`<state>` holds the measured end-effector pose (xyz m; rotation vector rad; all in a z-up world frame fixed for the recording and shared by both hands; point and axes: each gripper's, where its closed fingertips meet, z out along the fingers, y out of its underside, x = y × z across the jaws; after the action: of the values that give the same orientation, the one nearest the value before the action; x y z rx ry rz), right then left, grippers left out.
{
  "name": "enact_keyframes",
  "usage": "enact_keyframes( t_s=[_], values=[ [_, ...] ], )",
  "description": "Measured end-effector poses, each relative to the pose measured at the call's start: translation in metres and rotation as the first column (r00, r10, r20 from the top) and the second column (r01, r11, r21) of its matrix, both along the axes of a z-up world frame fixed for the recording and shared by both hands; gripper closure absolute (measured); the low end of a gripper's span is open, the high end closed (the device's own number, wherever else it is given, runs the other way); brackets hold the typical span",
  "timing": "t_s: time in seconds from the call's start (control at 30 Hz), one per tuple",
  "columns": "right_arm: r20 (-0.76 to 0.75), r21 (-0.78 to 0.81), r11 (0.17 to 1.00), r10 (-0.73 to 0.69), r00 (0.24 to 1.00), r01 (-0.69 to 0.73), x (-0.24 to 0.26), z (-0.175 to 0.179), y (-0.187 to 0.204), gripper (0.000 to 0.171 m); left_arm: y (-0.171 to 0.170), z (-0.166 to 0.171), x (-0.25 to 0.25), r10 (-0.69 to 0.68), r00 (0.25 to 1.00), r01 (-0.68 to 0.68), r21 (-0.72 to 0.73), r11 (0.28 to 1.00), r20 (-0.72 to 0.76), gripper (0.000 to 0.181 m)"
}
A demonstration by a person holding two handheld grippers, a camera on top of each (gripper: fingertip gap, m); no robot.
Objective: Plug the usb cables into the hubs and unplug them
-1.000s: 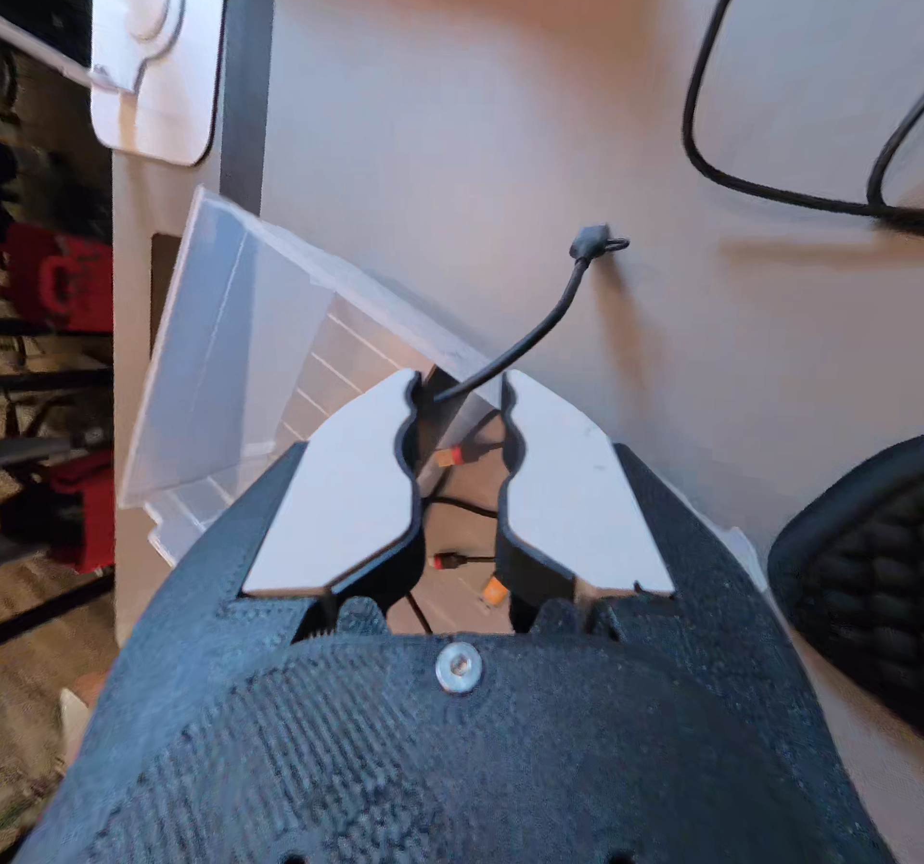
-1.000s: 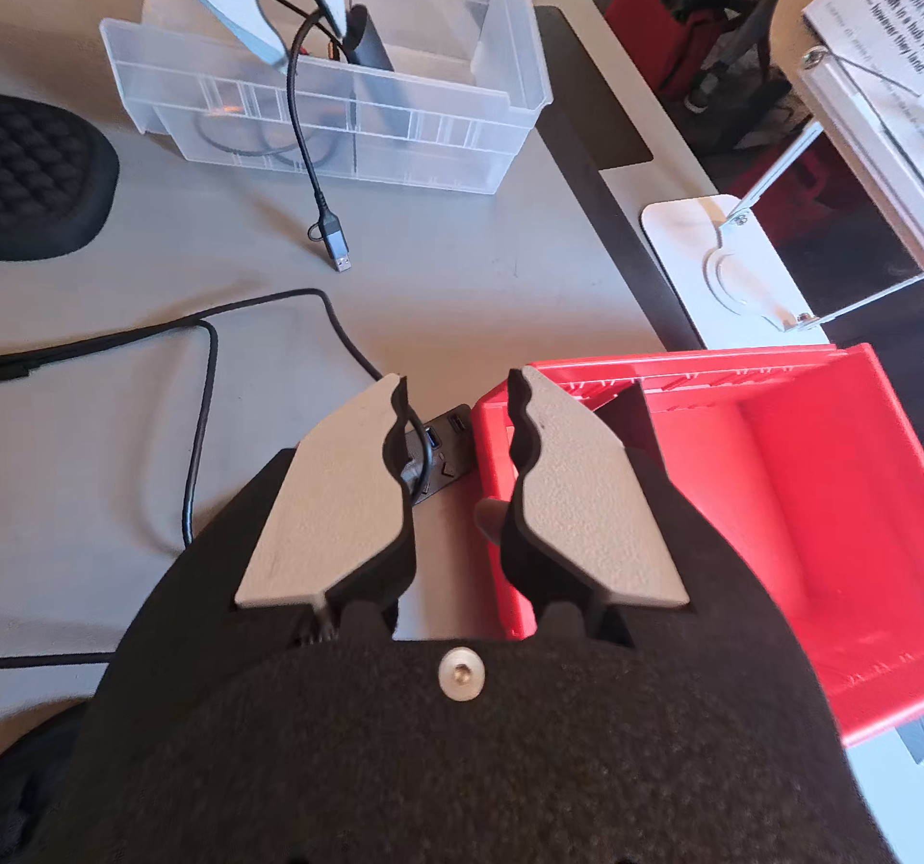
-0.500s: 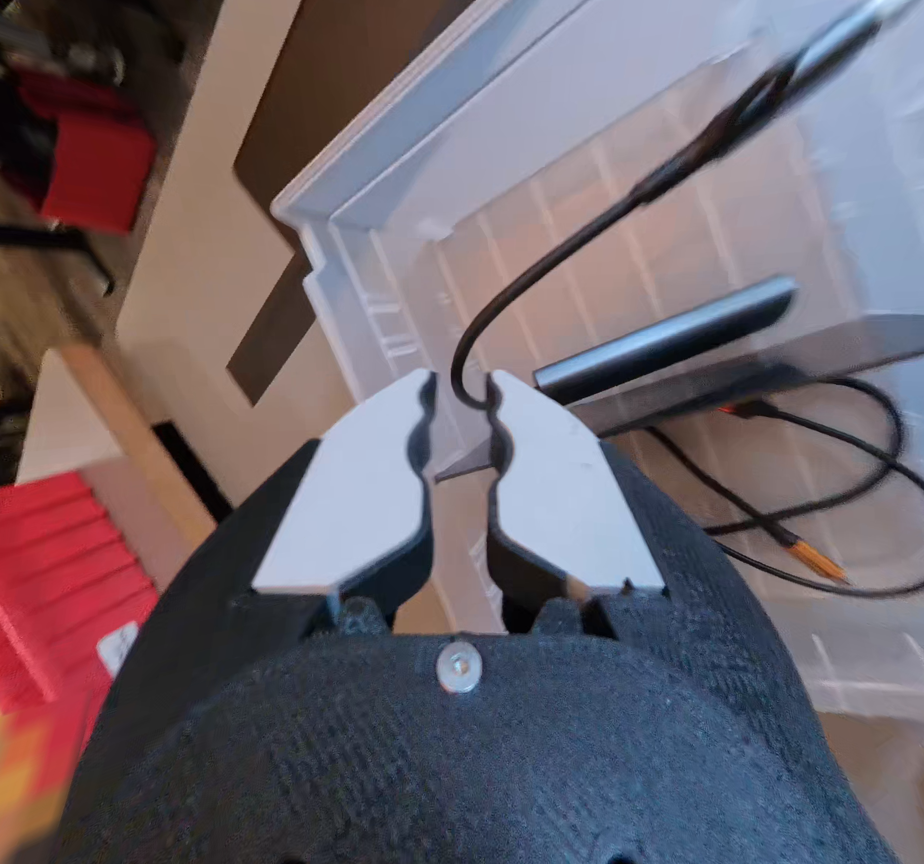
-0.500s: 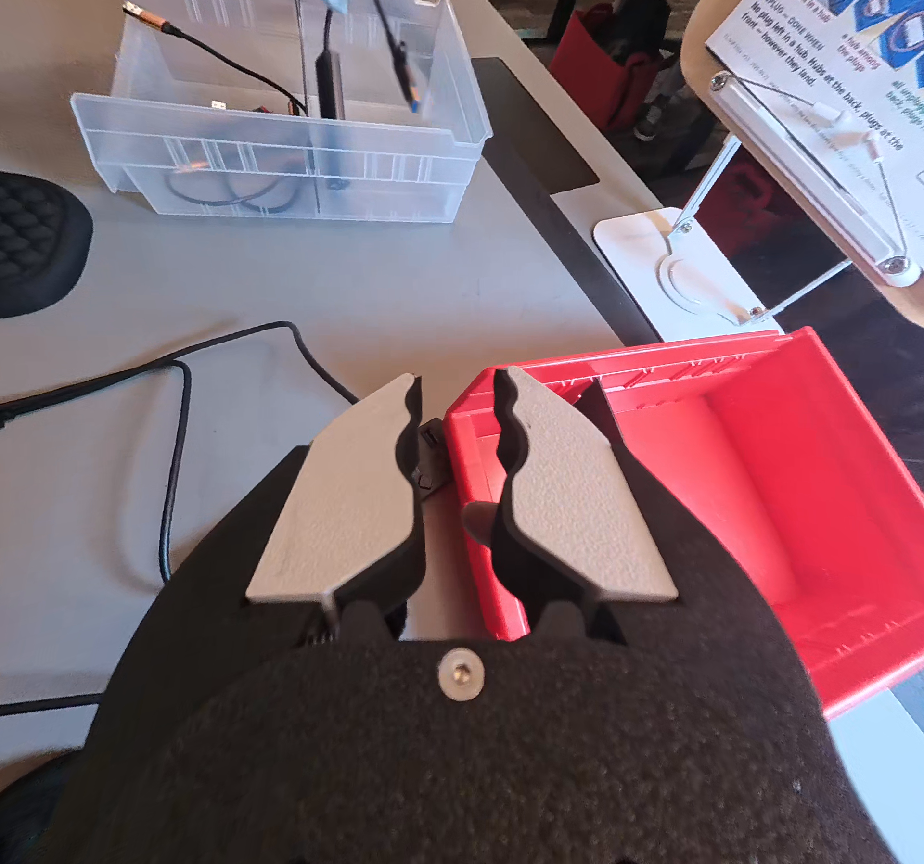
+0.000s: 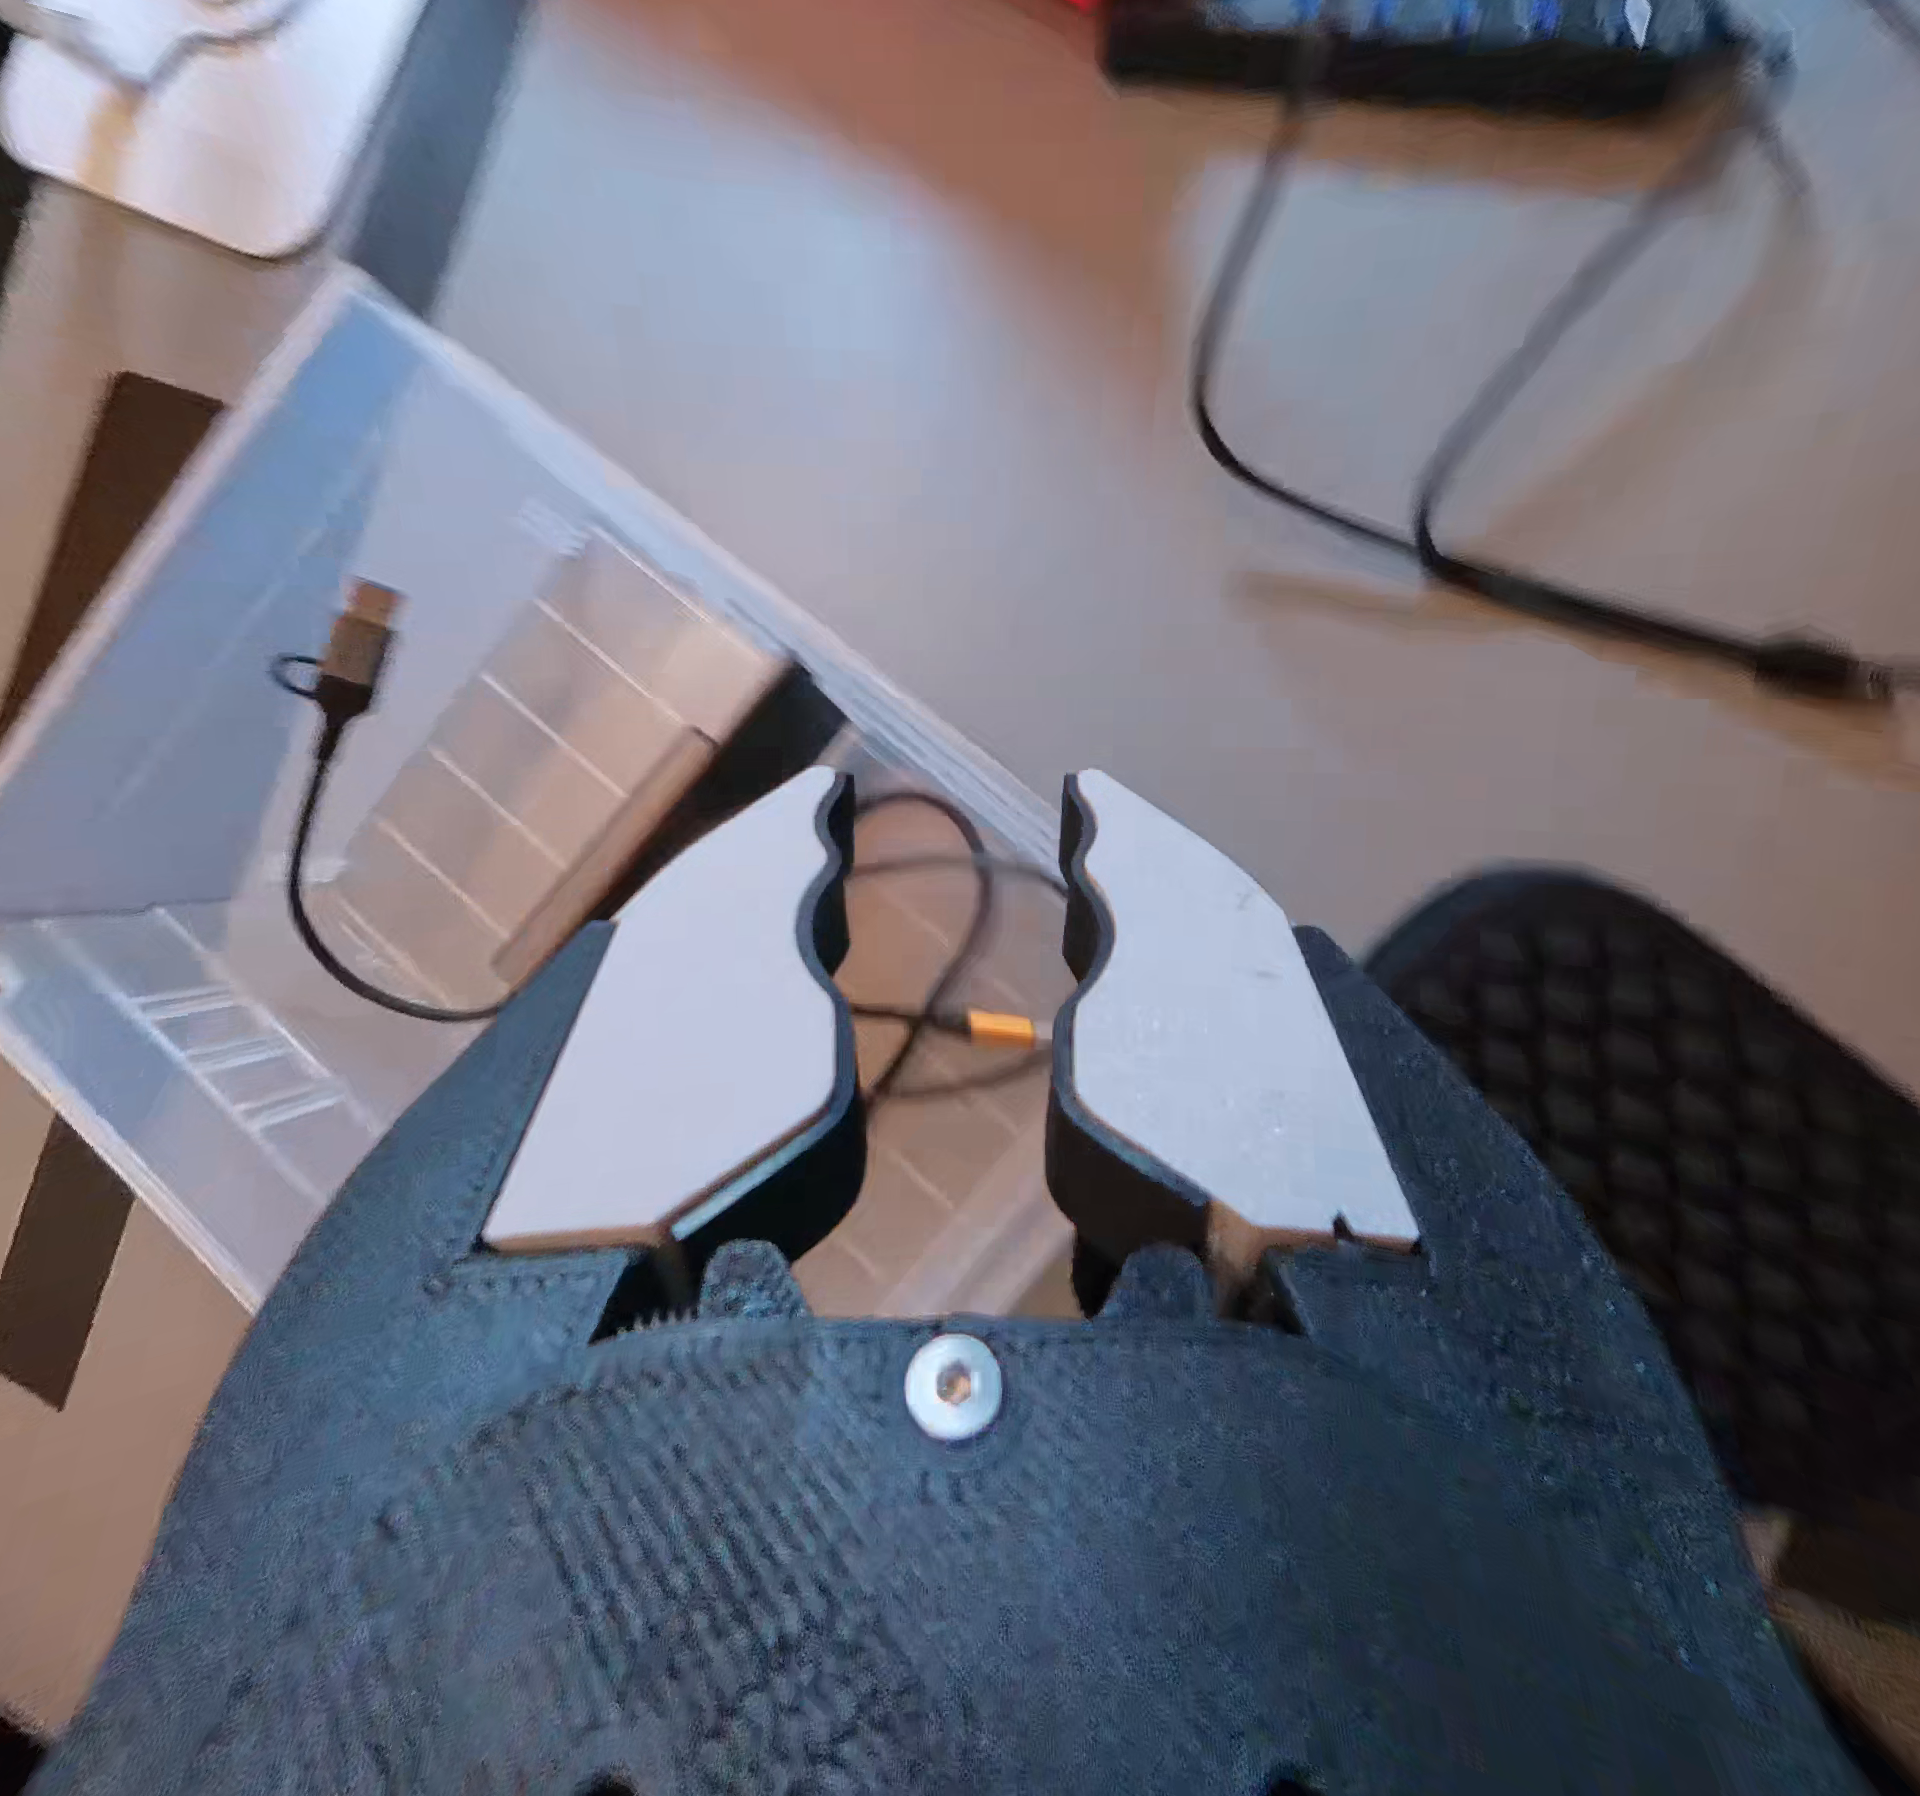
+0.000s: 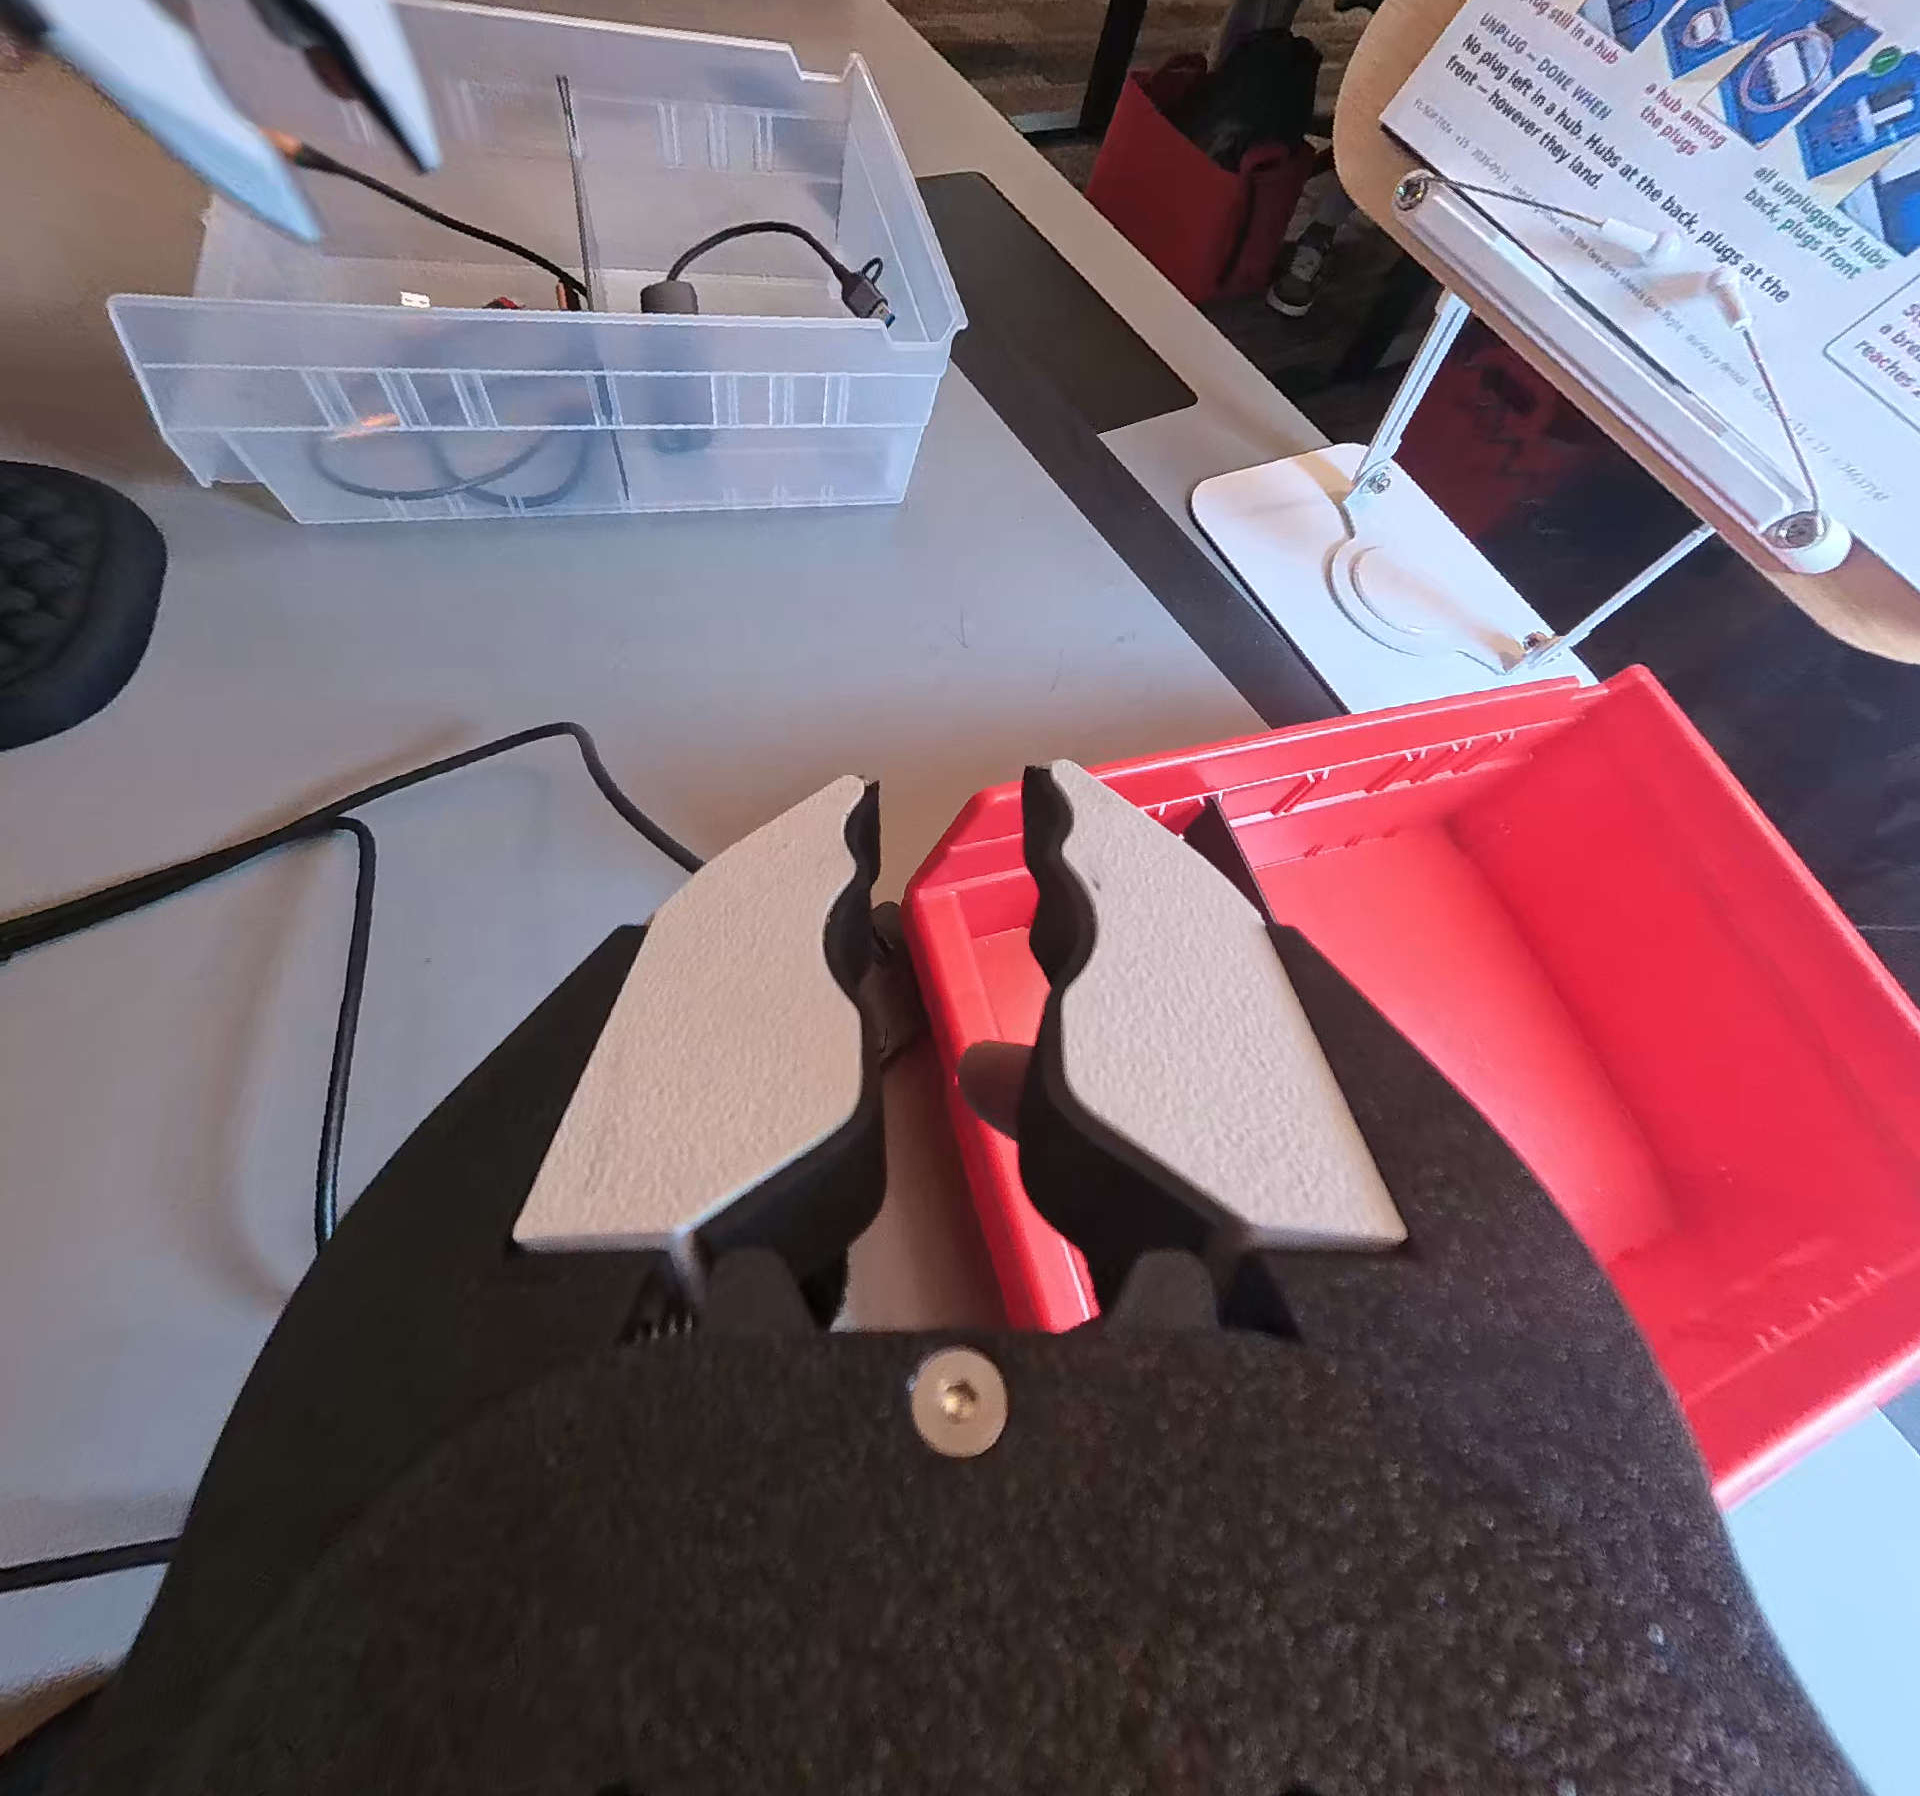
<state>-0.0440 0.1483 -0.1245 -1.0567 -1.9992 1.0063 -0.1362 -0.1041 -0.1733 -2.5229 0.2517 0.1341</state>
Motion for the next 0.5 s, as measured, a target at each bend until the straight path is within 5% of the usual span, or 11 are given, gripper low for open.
enact_keyframes(
  t_s=[0.23, 0.33, 0.5],
  values=[
    [-0.029, -0.053, 0.998, 0.021, 0.999, -0.023, -0.003, 0.010, -0.006, 0.146, -0.095, -0.078, 0.007, -0.134, 0.990, 0.103, -0.439, 0.893, -0.040, 0.124],
    [-0.038, -0.048, 0.998, 0.024, 0.999, -0.026, -0.005, 0.011, -0.010, 0.146, -0.093, -0.103, 0.011, -0.185, 0.981, 0.139, -0.471, 0.871, -0.053, 0.153],
    [-0.049, -0.062, 0.998, 0.018, 0.999, -0.021, -0.006, 0.014, -0.009, 0.147, -0.032, -0.100, -0.006, 0.049, 0.986, -0.097, -0.314, 0.944, -0.160, 0.155]
  ],
)
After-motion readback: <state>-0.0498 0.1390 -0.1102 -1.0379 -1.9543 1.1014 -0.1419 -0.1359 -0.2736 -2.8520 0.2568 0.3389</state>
